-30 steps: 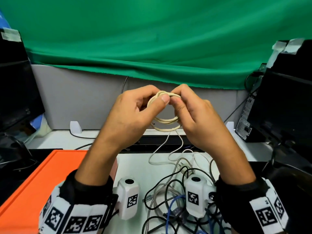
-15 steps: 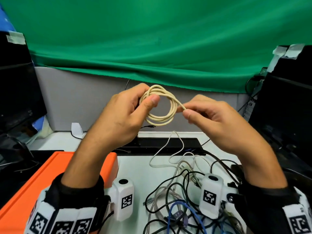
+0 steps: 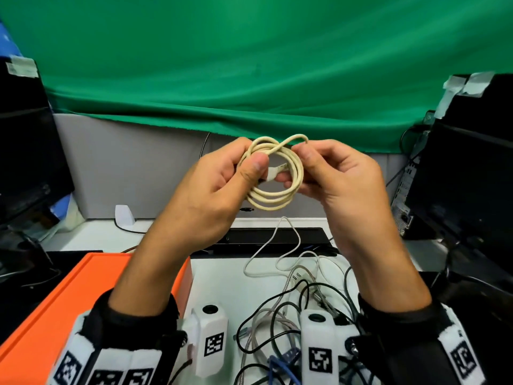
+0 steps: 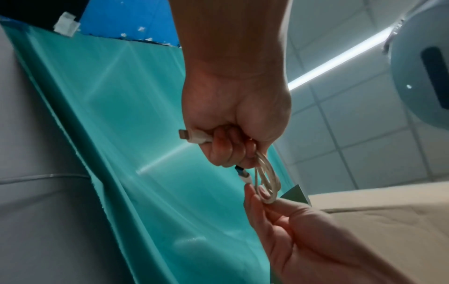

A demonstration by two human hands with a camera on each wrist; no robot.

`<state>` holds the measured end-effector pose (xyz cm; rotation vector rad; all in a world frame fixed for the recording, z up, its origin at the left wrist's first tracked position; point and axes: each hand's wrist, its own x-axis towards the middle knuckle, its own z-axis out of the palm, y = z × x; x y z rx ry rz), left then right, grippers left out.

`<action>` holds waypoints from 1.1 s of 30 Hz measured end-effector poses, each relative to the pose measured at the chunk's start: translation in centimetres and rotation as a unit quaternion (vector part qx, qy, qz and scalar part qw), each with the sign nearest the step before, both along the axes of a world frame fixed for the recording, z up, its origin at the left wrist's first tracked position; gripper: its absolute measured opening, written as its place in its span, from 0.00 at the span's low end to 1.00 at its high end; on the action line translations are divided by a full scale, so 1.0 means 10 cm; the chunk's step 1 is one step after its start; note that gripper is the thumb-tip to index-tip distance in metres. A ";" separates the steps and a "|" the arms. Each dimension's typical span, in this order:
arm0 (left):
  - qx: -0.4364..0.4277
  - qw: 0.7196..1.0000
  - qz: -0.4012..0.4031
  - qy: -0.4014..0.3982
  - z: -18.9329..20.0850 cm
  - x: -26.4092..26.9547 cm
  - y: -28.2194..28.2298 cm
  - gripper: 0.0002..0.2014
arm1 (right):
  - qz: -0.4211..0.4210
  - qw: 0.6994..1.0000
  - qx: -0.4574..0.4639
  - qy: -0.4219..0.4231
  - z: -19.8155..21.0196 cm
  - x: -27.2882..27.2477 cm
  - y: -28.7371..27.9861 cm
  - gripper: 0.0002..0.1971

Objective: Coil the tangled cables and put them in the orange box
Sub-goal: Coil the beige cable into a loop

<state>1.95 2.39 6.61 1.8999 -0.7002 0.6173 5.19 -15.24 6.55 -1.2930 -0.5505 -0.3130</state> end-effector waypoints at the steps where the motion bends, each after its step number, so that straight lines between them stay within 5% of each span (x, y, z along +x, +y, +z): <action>1: 0.009 1.000 0.014 -0.010 0.00 -0.01 0.00 0.14 | 0.030 0.999 0.022 0.019 0.01 0.00 -0.01 0.05; 15: 0.054 0.981 0.168 -0.082 0.03 -0.11 -0.10 0.13 | 0.300 0.936 0.064 0.171 -0.04 0.01 -0.02 0.18; 22: 0.040 0.953 0.254 -0.161 0.00 -0.14 -0.23 0.13 | 0.347 0.922 0.072 0.155 -0.06 -0.01 0.00 0.23; 28: 0.075 0.919 0.330 -0.204 -0.04 -0.07 -0.22 0.15 | 0.375 0.879 0.163 0.246 -0.02 -0.03 0.07 0.17; 33: 0.083 0.917 0.345 -0.180 -0.09 0.00 -0.19 0.14 | 0.353 0.902 0.128 0.212 -0.04 -0.04 0.12 0.24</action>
